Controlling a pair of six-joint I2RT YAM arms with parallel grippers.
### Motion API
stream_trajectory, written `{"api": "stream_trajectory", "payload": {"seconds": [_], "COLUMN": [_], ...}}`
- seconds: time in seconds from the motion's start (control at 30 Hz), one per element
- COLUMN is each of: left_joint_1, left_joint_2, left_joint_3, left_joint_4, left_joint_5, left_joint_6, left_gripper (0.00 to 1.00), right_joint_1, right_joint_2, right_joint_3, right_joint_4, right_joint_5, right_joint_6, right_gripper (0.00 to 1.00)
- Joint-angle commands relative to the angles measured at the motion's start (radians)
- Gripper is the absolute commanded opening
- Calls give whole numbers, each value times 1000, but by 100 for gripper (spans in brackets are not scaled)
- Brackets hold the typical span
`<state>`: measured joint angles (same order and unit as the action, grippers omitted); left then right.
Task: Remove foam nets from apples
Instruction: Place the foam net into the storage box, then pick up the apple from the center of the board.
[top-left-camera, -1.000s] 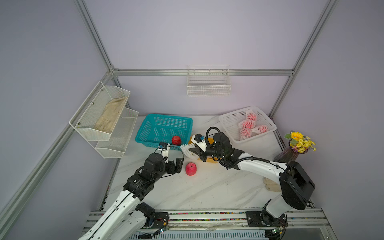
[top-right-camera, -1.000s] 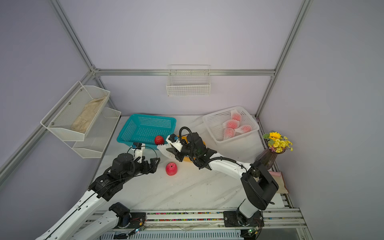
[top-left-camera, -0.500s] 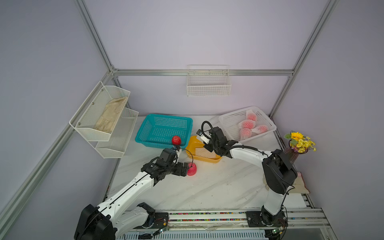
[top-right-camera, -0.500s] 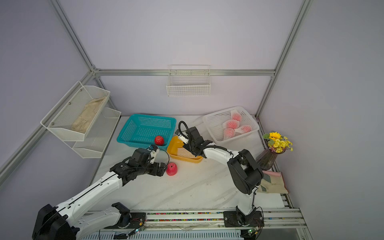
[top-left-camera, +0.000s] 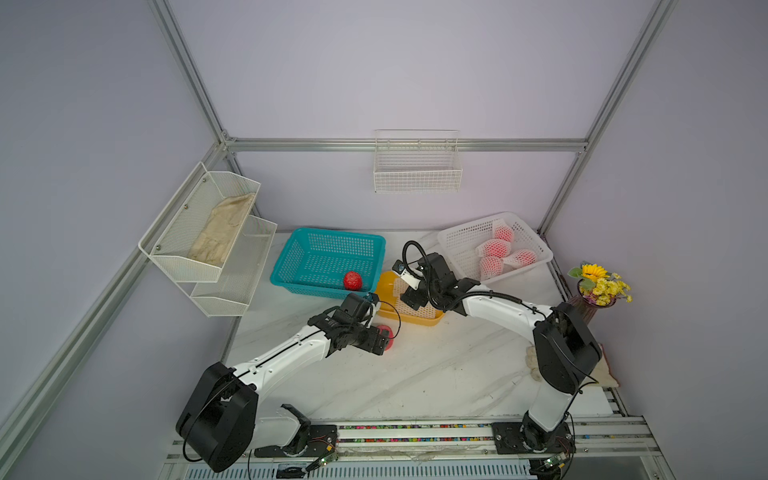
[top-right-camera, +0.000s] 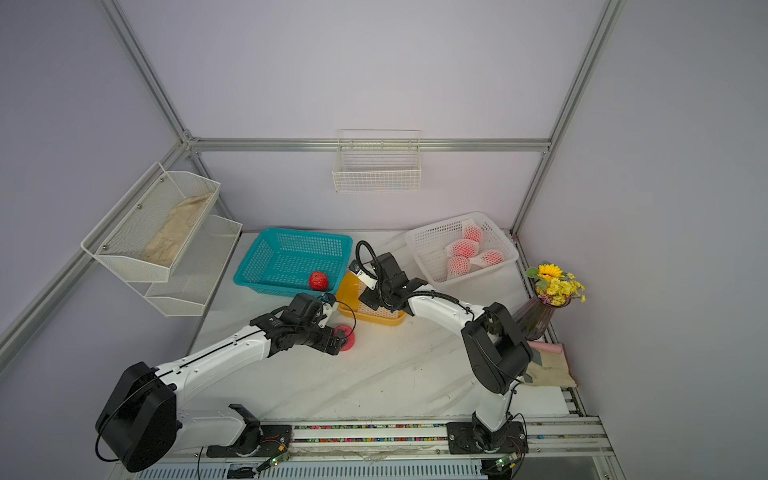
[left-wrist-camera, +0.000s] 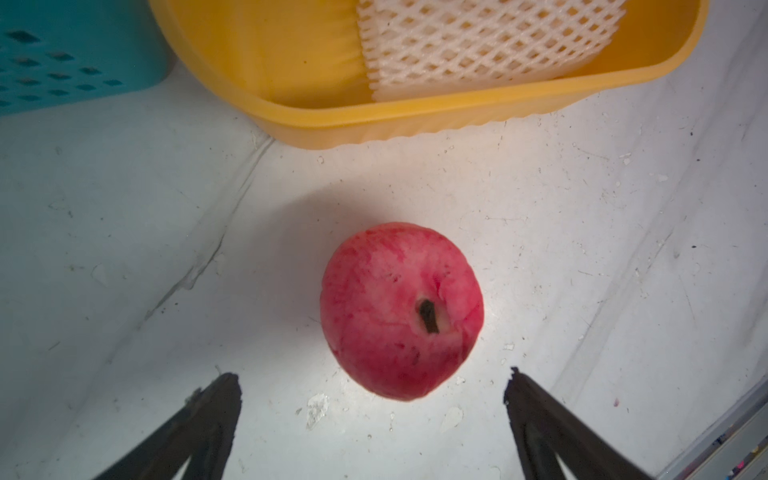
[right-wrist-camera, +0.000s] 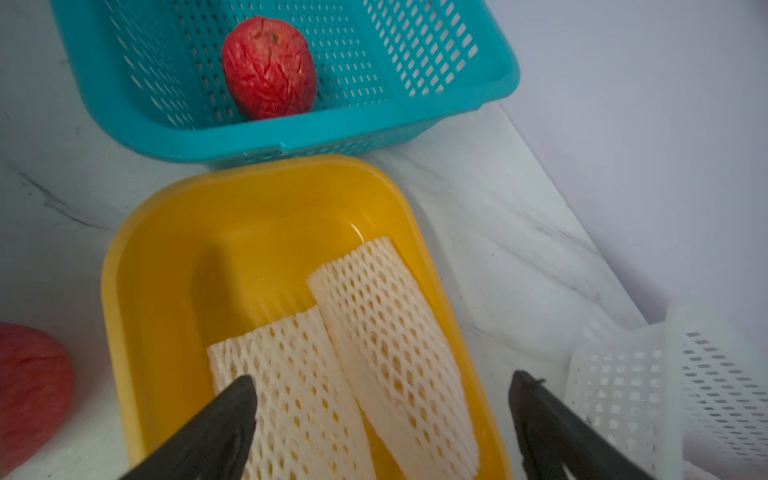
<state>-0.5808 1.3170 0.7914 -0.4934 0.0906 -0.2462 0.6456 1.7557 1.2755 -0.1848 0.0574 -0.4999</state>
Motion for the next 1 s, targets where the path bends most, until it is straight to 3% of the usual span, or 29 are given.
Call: {"api": "stream_trajectory", "payload": {"seconds": [0.0, 0.17, 0.3, 0.53, 0.67, 0.77, 0.87, 0.97], "left_joint_1": [-14, -19, -20, -22, -37, -39, -18, 94], "left_joint_2": [28, 114, 175, 209, 120, -14, -78, -40], "left_joint_3": [74, 89, 110, 128, 138, 186, 286, 435], "left_joint_4": [46, 65, 73, 77, 32, -32, -110, -185], "left_joint_5": [29, 39, 38, 60, 48, 10, -126, -138], "left_joint_6": [48, 74, 91, 109, 90, 53, 47, 95], "left_gripper": [100, 100, 93, 65, 43, 41, 41, 42], "right_joint_1": [3, 3, 3, 3, 4, 3, 3, 3], "right_joint_2": [-43, -133, -226, -340, -366, -371, -358, -346], "right_joint_3": [29, -9, -51, -145, -151, -149, -145, -156], "right_joint_4": [-68, -77, -91, -106, -116, -119, -117, -102], "right_joint_5": [-26, -9, 1, 21, 37, 45, 43, 39], "right_joint_6": [22, 57, 93, 128, 128, 128, 135, 142], "right_gripper": [97, 97, 97, 97, 97, 97, 97, 97]}}
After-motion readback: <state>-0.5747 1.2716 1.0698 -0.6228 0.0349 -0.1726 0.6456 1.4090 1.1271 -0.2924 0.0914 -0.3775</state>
